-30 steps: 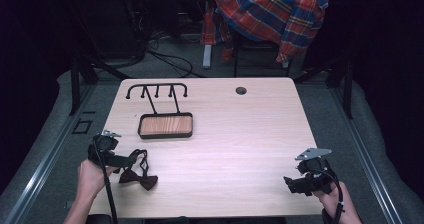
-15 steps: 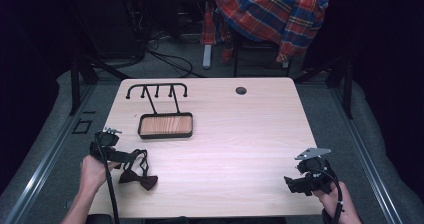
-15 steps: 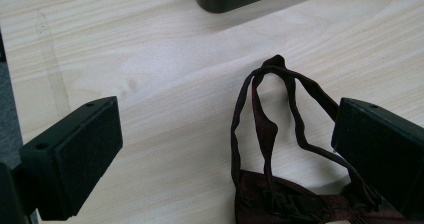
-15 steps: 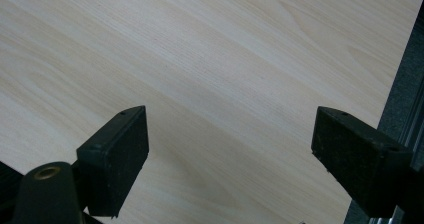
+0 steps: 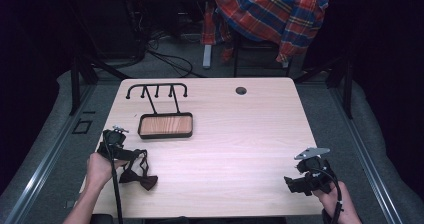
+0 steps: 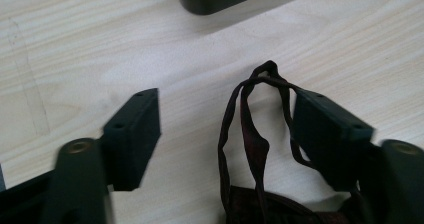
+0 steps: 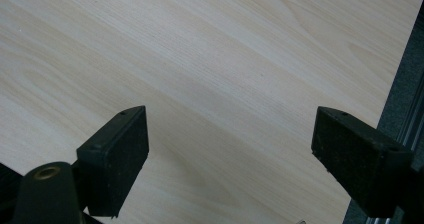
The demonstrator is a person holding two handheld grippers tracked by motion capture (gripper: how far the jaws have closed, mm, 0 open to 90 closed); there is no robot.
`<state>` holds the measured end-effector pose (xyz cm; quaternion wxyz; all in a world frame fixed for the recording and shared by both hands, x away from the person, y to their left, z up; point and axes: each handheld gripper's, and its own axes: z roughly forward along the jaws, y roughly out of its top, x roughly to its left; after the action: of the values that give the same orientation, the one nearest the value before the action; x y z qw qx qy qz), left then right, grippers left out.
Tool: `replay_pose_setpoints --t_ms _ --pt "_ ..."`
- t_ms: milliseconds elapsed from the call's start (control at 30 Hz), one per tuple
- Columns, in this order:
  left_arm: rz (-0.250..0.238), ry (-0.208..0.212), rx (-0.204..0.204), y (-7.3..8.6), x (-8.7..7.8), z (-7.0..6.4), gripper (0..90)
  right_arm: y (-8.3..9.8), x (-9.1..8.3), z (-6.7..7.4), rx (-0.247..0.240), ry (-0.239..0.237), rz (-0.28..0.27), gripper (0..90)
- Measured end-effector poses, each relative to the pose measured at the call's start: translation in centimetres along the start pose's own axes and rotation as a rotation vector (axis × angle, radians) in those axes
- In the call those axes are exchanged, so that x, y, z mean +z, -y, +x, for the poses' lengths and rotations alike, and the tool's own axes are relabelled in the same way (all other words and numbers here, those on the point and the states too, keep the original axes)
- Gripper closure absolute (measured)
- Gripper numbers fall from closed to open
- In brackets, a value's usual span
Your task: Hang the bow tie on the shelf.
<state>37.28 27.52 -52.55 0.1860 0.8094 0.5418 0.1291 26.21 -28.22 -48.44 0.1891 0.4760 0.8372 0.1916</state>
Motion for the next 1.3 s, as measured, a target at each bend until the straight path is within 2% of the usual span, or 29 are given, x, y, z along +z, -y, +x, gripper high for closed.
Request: replay_pose_setpoints --t_ms 100,300,500,667,867,1000,1200,1300 --pt "0.018 -0.004 0.010 -0.2 0.4 0.0 41.5 0.0 0.0 0.0 0.005 0.001 -0.001 14.9" --pt "0.030 0.024 0.015 -0.5 0.8 0.1 52.9 0.0 0.0 -0.1 0.007 0.002 0.005 14.9" --pt "0.067 0.046 0.012 -0.8 1.4 0.0 59.3 0.0 0.0 -0.1 0.006 0.005 0.006 14.9" --pt "0.102 0.058 0.032 -0.8 1.9 -0.4 65.8 0.0 0.0 -0.1 0.005 0.001 0.006 14.9" --pt "0.110 0.061 0.038 -0.7 2.0 -0.3 74.2 0.0 0.0 -0.1 0.004 0.001 0.005 14.9" --pt "0.115 0.059 0.039 -0.7 2.0 -0.4 76.1 0.0 0.0 -0.1 0.003 0.000 0.007 14.9" --pt "0.122 0.058 0.048 -0.6 2.0 -0.5 85.9 0.0 0.0 -0.1 0.003 0.000 0.006 14.9" --pt "0.120 0.051 0.057 -0.7 1.8 -0.5 87.4 0.0 0.0 -0.1 0.007 -0.004 0.002 14.9"
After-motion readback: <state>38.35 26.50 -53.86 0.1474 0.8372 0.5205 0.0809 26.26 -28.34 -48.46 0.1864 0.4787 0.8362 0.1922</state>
